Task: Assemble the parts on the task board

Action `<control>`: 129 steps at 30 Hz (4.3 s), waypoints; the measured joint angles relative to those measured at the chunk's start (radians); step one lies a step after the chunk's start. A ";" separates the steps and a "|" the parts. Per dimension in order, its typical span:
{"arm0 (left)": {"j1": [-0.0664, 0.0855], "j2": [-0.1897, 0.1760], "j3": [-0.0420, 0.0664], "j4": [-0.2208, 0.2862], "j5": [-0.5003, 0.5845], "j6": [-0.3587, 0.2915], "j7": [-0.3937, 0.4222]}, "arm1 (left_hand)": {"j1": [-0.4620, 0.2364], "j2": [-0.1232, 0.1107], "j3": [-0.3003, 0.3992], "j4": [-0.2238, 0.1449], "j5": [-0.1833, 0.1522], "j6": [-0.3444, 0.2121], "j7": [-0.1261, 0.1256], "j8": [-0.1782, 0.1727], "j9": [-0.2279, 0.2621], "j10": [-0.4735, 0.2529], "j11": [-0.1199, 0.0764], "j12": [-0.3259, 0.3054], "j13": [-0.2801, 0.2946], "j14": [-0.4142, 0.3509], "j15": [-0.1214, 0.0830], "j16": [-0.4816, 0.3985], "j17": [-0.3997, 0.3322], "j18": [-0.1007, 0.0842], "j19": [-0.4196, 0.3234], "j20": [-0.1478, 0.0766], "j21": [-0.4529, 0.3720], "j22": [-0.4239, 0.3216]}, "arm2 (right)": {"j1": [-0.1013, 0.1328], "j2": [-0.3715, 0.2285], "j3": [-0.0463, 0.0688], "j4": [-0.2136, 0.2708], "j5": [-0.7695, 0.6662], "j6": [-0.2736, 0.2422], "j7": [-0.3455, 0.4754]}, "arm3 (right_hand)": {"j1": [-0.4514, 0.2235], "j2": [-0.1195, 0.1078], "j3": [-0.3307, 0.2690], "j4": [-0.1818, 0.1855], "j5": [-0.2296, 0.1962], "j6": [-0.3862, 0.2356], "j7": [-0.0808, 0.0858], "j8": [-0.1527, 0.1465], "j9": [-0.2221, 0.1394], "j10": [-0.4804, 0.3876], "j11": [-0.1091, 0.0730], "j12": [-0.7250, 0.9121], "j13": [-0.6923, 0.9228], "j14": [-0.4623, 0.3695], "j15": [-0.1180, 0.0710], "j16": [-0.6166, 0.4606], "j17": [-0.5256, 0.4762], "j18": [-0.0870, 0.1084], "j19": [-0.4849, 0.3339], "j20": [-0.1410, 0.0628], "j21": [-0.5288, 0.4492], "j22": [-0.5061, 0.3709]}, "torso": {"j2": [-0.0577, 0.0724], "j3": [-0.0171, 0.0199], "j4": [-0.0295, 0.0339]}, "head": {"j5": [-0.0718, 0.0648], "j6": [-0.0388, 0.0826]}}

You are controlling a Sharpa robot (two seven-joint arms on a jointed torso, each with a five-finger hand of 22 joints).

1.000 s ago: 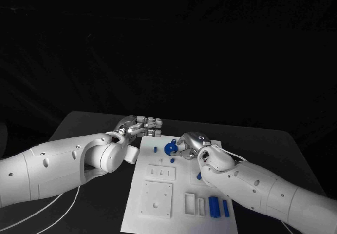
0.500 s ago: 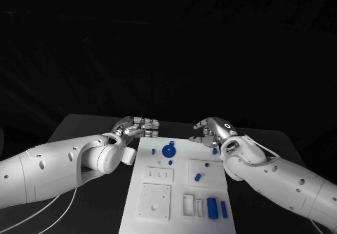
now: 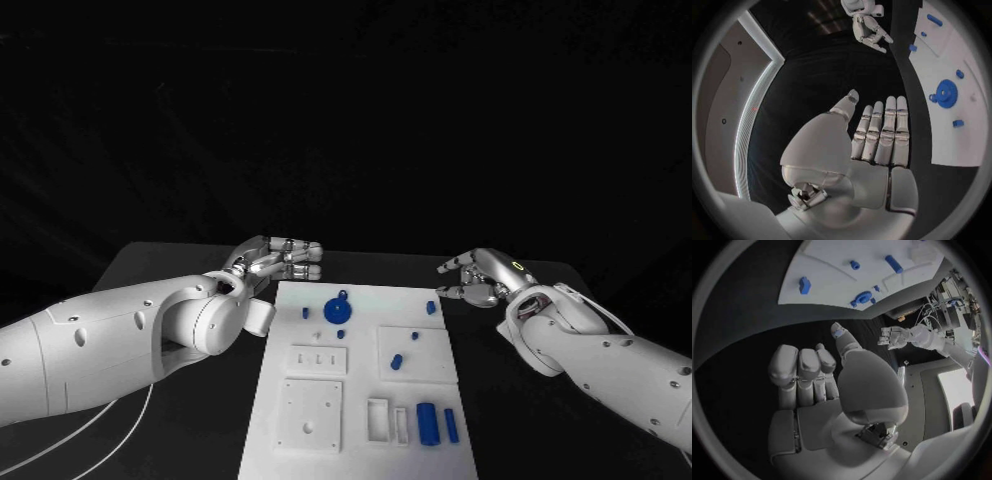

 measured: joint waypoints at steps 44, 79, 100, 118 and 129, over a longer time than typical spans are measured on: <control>-0.011 0.019 0.000 -0.040 0.008 0.038 0.016 | -0.004 0.004 0.000 0.000 0.000 0.001 -0.001 0.000 0.000 0.000 0.000 0.000 0.000 0.000 0.000 0.000 0.000 0.000 0.000 0.000 0.000 -0.001 | -0.063 0.142 0.001 -0.335 0.208 0.012 0.178 | -0.004 0.040 -0.019 -0.081 -0.019 -0.070 0.002 0.000 0.000 -0.007 -0.015 -0.001 -0.003 -0.005 -0.013 -0.002 0.010 0.000 -0.003 -0.011 0.012 0.000 | 0.014 0.0154 0.0134 | -0.017 -0.009; -0.011 0.030 0.000 -0.054 0.006 0.042 0.009 | -0.004 0.004 0.000 0.000 0.000 -0.025 0.006 0.000 0.000 0.000 0.000 0.000 0.000 0.000 0.000 0.000 0.000 0.000 0.000 0.000 0.000 -0.001 | -0.050 0.179 -0.008 -0.350 0.210 0.083 0.173 | -0.020 0.065 -0.022 -0.102 -0.038 -0.054 -0.005 0.000 0.000 -0.007 -0.015 0.003 0.003 -0.006 -0.012 -0.002 0.012 0.000 -0.003 -0.011 0.012 0.000 | 0.012 0.0149 0.0125 | -0.014 -0.015; -0.011 0.034 0.000 -0.062 0.006 0.045 0.005 | -0.004 0.004 0.000 0.000 0.000 -0.025 0.006 0.000 0.000 0.000 0.000 0.000 0.000 0.000 0.000 0.000 0.000 0.000 0.000 0.000 0.000 0.000 | -0.049 0.188 -0.009 -0.358 0.210 0.087 0.171 | -0.047 0.105 0.126 -0.126 -0.131 0.074 -0.016 -0.002 -0.001 -0.009 -0.005 0.012 0.009 -0.006 -0.012 -0.002 0.013 0.000 -0.007 -0.007 0.012 0.000 | 0.012 0.0154 0.0128 | -0.009 -0.020; -0.011 0.032 0.000 -0.062 0.006 0.048 -0.001 | -0.004 0.004 -0.003 0.003 0.000 -0.025 0.006 0.000 0.000 0.000 0.000 0.000 0.000 0.000 0.000 0.000 0.000 0.000 0.000 0.000 0.000 0.000 | -0.048 0.175 -0.011 -0.335 0.209 0.070 0.164 | -0.049 0.103 0.146 -0.124 -0.129 0.116 -0.029 -0.008 0.001 -0.013 -0.009 0.011 0.008 -0.006 -0.012 -0.002 0.011 0.000 -0.007 -0.007 0.012 0.000 | 0.011 0.0160 0.0118 | -0.006 -0.019; -0.006 0.013 0.000 -0.051 -0.019 0.050 -0.043 | -0.004 0.004 -0.021 0.012 -0.008 0.005 -0.021 0.000 0.001 0.158 -0.065 0.004 0.001 0.238 -0.102 0.140 0.061 -0.016 0.140 -0.098 0.149 0.074 | -0.015 0.108 -0.011 -0.174 0.187 0.049 0.121 | -0.057 0.095 0.146 -0.124 -0.129 0.130 -0.030 -0.008 0.002 -0.013 -0.009 0.011 0.008 -0.006 -0.012 -0.002 0.015 0.000 -0.007 -0.007 0.012 0.000 | 0.003 0.0171 0.0040 | -0.006 -0.014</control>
